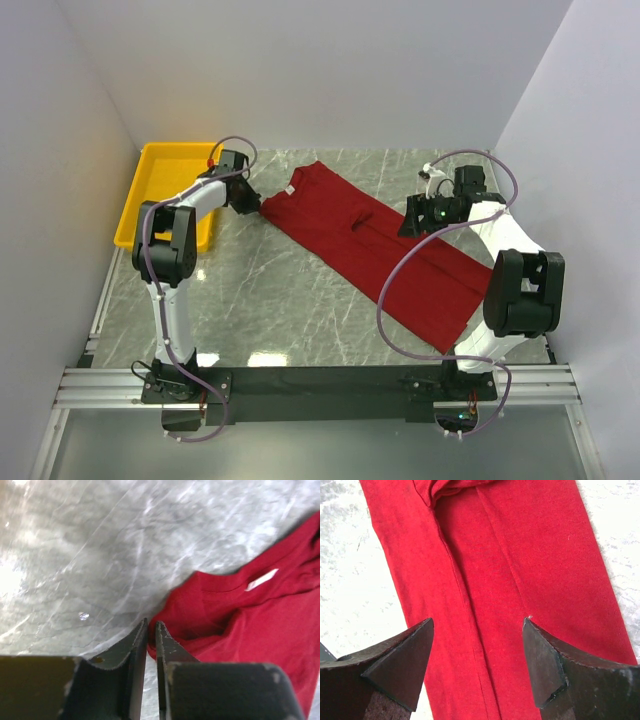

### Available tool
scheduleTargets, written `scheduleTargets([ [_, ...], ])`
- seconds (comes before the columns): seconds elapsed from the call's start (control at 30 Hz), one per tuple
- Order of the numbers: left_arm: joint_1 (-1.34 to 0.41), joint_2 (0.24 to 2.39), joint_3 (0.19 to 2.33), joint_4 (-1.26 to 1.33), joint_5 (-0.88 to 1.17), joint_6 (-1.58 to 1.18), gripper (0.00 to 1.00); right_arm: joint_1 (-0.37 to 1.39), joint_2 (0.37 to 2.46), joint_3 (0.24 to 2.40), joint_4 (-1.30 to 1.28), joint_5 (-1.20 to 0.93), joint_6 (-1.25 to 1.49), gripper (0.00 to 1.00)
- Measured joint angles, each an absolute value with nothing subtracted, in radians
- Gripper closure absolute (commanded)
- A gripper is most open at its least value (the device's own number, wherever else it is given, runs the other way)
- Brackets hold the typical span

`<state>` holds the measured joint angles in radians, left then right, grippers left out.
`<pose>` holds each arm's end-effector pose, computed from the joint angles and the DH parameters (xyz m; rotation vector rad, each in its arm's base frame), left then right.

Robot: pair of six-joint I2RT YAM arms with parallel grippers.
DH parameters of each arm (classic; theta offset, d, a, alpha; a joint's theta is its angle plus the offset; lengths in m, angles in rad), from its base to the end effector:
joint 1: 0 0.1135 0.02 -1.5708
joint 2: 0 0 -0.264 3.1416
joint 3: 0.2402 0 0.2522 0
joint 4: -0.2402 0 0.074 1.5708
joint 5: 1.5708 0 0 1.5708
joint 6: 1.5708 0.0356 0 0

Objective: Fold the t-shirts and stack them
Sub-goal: Fold the tshirt

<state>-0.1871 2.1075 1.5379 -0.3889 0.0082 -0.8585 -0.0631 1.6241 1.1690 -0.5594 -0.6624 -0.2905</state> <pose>0.4486 -0.0852 0.1691 -0.8480 2.4407 -0.4170 0.3351 0.0008 0.2367 -0.5066 2.3588 0.6922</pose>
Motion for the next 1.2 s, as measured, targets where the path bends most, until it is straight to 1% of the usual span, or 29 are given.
scheduleTargets([
  [0.13,-0.184,2.107,1.551,-0.385,0.039,-0.848,0.89,-0.063,1.624,1.160,-0.557,-0.662,-0.295,0.22],
  [0.27,-0.181,2.107,1.558,-0.385,0.073,-0.833,0.87,-0.063,1.626,1.151,-0.558,-0.662,-0.298,0.22],
  [0.3,-0.180,2.107,1.560,-0.386,0.081,-0.827,0.88,-0.063,1.626,1.151,-0.558,-0.662,-0.299,0.22],
  [0.33,-0.179,2.107,1.564,-0.387,0.087,-0.822,0.90,-0.063,1.626,1.151,-0.557,-0.662,-0.300,0.22],
  [0.37,-0.178,2.107,1.567,-0.386,0.092,-0.814,0.97,-0.063,1.626,1.151,-0.557,-0.662,-0.302,0.21],
  [0.4,-0.176,2.107,1.570,-0.385,0.094,-0.808,0.99,-0.063,1.626,1.151,-0.557,-0.662,-0.302,0.21],
  [0.7,-0.155,2.107,1.571,-0.397,0.110,-0.800,0.99,-0.063,1.626,1.148,-0.557,-0.662,-0.310,0.21],
  [0.93,-0.130,2.134,1.600,-0.467,0.185,-0.818,0.99,-0.063,1.627,1.140,-0.556,-0.661,-0.313,0.21],
  [1.03,-0.123,2.170,1.643,-0.504,0.211,-0.825,0.89,-0.063,1.627,1.140,-0.556,-0.661,-0.315,0.21],
  [1.07,-0.121,2.181,1.657,-0.517,0.214,-0.826,0.82,-0.063,1.628,1.140,-0.556,-0.661,-0.316,0.21],
  [1.17,-0.119,2.191,1.678,-0.546,0.217,-0.825,0.73,-0.063,1.628,1.139,-0.556,-0.661,-0.317,0.21],
  [1.2,-0.119,2.191,1.684,-0.550,0.216,-0.823,0.72,-0.063,1.628,1.139,-0.556,-0.661,-0.317,0.21],
])
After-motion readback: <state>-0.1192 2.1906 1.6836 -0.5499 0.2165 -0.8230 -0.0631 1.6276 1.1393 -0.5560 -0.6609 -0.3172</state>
